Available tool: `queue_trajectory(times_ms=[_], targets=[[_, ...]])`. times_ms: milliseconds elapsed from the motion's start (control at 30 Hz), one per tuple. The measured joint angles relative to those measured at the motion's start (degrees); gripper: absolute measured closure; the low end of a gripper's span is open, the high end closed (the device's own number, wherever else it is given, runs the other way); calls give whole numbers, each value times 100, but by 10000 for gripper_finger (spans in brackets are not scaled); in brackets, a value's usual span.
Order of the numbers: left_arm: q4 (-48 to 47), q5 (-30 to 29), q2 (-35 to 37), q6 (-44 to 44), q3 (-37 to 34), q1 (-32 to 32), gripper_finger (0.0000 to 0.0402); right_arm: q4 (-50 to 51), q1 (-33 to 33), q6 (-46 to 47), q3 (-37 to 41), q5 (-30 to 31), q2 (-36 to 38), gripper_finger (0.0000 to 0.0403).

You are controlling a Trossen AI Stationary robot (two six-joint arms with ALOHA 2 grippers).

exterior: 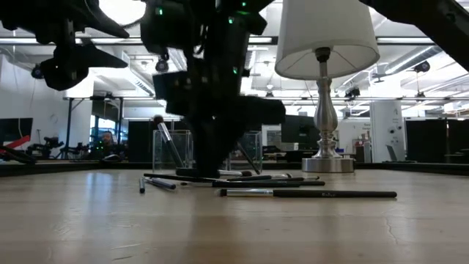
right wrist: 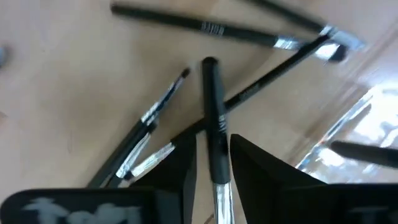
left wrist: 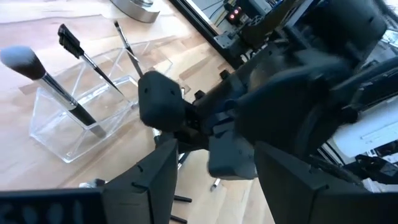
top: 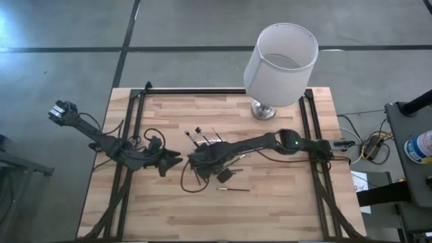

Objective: Put items in baskets/containers
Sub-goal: Put the foundation brush into the transparent organizer

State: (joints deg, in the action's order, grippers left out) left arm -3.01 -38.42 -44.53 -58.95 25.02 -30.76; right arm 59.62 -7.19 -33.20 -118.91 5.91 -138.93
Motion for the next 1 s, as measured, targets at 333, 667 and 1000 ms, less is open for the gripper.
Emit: queue_trajectory(times_ms=[333,667,1000], targets=[[-2,-24,0,42,0,-4,197,-171,9,-10,173,7,0,327],[-1,-24,0,10,0,-4,197,-103,-14,235,57,237,26,365],[-4,151,2,-1051,0,0,197,50,-559,52,-522,1316,548,365]])
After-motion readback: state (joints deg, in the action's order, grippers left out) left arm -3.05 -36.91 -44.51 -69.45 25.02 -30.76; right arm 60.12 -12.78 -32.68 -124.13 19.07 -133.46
